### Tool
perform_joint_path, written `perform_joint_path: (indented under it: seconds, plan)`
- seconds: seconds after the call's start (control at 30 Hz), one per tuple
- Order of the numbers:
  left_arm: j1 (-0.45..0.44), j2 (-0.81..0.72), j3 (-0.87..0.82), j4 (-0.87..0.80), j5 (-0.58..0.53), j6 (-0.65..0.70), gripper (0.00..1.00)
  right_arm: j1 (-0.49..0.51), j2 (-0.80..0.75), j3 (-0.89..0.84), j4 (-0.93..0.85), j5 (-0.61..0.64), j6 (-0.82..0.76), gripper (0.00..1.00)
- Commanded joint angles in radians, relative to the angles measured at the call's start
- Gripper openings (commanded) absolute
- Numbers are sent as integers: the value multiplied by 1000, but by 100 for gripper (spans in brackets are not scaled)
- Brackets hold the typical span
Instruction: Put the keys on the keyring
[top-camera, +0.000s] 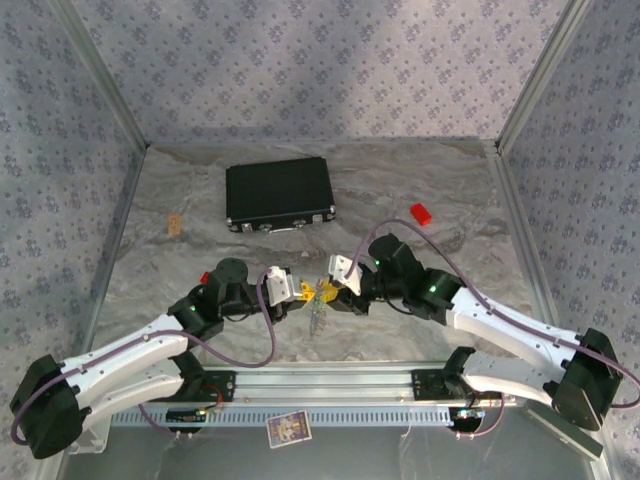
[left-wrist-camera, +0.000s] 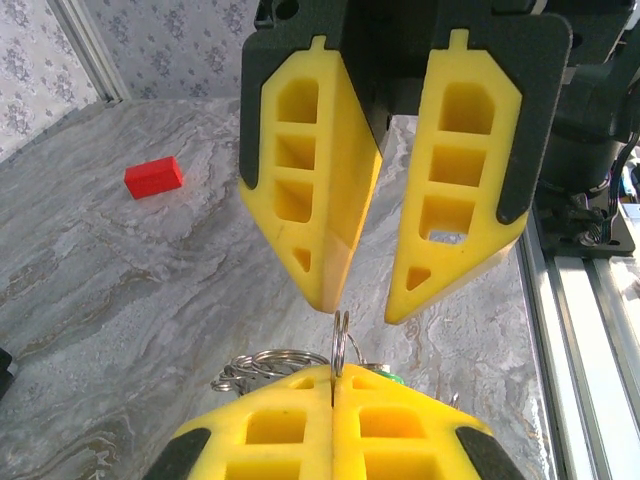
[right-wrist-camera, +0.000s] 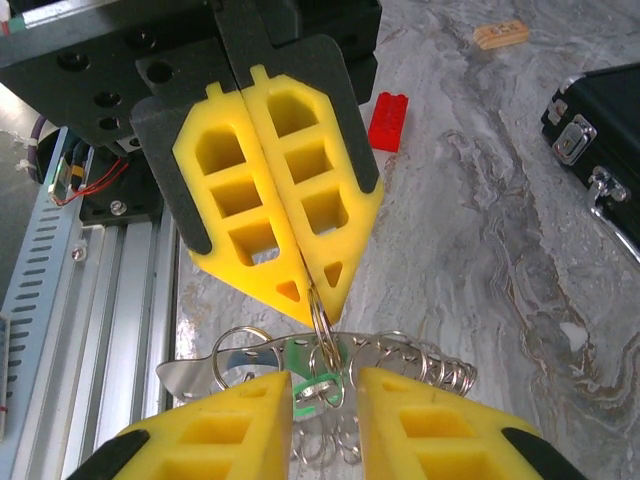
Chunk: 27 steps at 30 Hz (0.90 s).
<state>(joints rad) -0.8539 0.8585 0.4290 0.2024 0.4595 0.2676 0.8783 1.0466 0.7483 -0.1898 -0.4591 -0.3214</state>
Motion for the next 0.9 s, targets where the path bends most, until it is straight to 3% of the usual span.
perform_joint_path:
  seconds: [0.0,0.27,0.4,0.47,0.57,0.7,0.87]
  plan:
    - [-9,-12,-4,66,17,-14,0,9,10,-12,56,-11,-11,23]
    - [-9,-12,-1,66,19,-13,0,16,53,-7,93,-35,-11,16]
    - [-9,-10,4,47,16,-6,0,15,53,-4,91,-43,-12,0]
    - [-8,-7,17,10,1,7,3,16,50,8,68,-38,-25,0]
    - [-8,-2,58,-103,-8,54,20,16,50,42,-4,-18,-63,0]
    - [-15,15,116,-223,-15,113,21,20,72,107,-129,13,-127,0]
    - [-19,32,137,-235,-13,136,18,22,102,168,-198,2,-178,0]
